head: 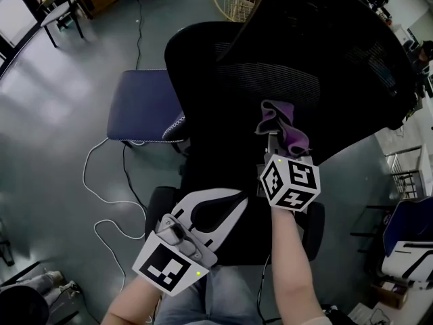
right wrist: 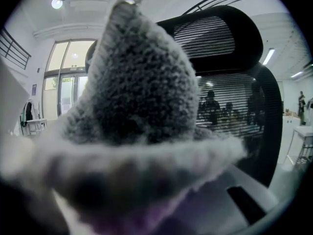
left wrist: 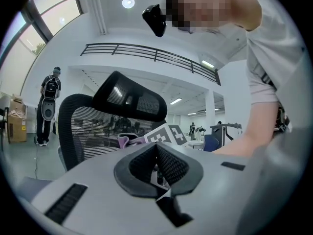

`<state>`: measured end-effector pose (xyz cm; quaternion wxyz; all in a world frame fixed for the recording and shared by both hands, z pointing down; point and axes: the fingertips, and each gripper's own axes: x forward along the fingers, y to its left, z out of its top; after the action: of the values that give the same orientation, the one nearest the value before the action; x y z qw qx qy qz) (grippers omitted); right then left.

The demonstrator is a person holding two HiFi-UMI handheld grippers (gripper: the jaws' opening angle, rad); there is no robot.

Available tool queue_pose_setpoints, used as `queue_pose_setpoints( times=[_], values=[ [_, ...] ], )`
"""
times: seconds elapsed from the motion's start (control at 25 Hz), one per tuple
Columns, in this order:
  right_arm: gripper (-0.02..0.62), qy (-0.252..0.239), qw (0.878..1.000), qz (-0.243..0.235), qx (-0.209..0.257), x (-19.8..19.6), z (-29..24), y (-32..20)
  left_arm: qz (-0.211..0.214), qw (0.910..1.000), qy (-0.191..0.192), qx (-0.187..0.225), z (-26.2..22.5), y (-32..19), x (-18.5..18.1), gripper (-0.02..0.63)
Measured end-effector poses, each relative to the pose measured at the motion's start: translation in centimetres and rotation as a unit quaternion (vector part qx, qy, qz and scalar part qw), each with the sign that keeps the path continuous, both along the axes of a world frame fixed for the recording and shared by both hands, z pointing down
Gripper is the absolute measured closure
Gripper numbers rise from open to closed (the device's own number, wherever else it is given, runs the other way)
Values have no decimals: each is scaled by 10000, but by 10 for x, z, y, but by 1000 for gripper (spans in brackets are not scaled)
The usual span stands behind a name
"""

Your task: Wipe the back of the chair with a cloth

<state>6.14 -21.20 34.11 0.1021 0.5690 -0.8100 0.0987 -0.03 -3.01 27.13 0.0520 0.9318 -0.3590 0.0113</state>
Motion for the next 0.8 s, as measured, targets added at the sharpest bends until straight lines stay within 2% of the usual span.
queue_pose_setpoints(
  times=[0.6, 0.8],
  values=[
    [520, 29, 9962, -869, -80, -117, 8, 11, -562, 9984, 28, -29, 4, 5, -66, 595],
    [520, 62, 9938, -1102, -99, -146, 10, 16, -692, 9976, 47, 19, 4, 8, -78, 595]
  ],
)
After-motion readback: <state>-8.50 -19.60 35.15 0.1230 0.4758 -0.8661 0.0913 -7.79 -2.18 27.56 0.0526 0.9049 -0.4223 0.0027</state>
